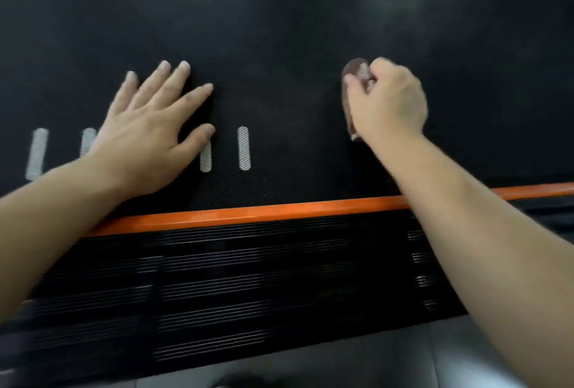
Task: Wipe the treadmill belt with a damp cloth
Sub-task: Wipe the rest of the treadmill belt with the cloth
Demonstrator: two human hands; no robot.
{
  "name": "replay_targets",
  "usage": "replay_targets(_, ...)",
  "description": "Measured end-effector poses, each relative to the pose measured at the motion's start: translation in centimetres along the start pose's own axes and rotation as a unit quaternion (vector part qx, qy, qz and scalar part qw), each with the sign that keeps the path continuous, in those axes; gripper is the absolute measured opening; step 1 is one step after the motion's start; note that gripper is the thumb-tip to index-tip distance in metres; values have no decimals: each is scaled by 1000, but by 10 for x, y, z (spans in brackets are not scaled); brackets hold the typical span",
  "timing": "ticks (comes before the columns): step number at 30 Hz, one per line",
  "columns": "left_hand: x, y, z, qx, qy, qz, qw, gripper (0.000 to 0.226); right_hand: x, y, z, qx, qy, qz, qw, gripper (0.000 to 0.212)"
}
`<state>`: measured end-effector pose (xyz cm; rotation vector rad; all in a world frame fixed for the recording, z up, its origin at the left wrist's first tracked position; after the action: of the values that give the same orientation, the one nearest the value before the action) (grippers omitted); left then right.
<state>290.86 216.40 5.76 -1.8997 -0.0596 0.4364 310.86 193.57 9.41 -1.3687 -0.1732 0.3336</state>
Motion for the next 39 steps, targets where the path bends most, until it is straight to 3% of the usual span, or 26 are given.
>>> replay_targets(2, -2, 5, 3, 20, 11, -14, 1000, 72, -3, 8, 22, 21, -38, -6, 999, 33)
replay_targets(4, -1, 5, 1, 27, 6, -28, 999, 70, -39, 24, 66, 48, -203, 38, 977, 32)
replay_targets(6, 0, 5, 1, 30, 7, -39, 999, 70, -61, 30, 79, 57, -312, 110, 942, 30)
replay_targets(8, -2, 6, 3, 27, 4, -44, 999, 69, -38, 20, 65, 35, -292, 93, 951, 30)
replay_targets(11, -2, 6, 3, 11, 7, -50, 999, 68, -8, 14, 41, 55, -139, 17, 989, 31)
replay_targets(13, 0, 6, 2, 9, 11, -54, 998, 68, -37, 27, 61, 53, -241, 36, 968, 32)
replay_targets(15, -1, 7, 2, 13, 11, -57, 998, 69, -66, 33, 73, 55, -372, 125, 918, 32)
replay_targets(16, -1, 7, 2, 15, 11, -58, 998, 68, -60, 28, 69, 46, -394, 135, 908, 33)
replay_targets(17, -2, 7, 2, 13, 10, -58, 998, 68, -42, 22, 59, 32, -365, 114, 923, 34)
replay_targets(19, -2, 6, 2, 8, 7, -55, 998, 68, -8, 9, 34, 39, -211, 47, 976, 35)
replay_targets(20, -2, 6, 1, 8, 5, -55, 998, 67, -9, 7, 28, 43, -164, 30, 985, 36)
replay_targets(21, -2, 5, 0, 10, 3, -56, 998, 67, -23, 9, 33, 42, -174, 36, 983, 36)
replay_targets(23, -3, 4, -1, 15, -1, -52, 999, 68, -66, 19, 55, 38, -283, 102, 953, 32)
replay_targets(25, -3, 4, -1, 18, -2, -47, 999, 68, -83, 17, 48, 45, -304, 147, 940, 30)
replay_targets(29, -2, 2, -4, 21, -14, -38, 999, 69, -51, -1, -14, 36, -89, 78, 992, 29)
replay_targets(31, -3, 0, -4, 27, -17, -35, 999, 70, -70, 2, -5, 36, -75, 63, 995, 30)
replay_targets(35, -3, 2, -1, 19, -7, -29, 999, 70, -92, 10, 15, 42, -144, 132, 980, 35)
replay_targets(39, -1, 3, 2, 25, -1, -37, 999, 67, -81, -8, -10, -6, 18, 49, 999, 29)
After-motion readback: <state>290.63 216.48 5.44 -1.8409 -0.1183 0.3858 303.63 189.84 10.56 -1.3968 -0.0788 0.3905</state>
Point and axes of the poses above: each hand's wrist, its own x-axis towards the middle knuckle, its own y-axis out of the palm, z = x × y, the point moved 4 cm from there along x, towards the middle knuckle, and after that the axes turned 11 degrees about z, right-handed, at the moved point
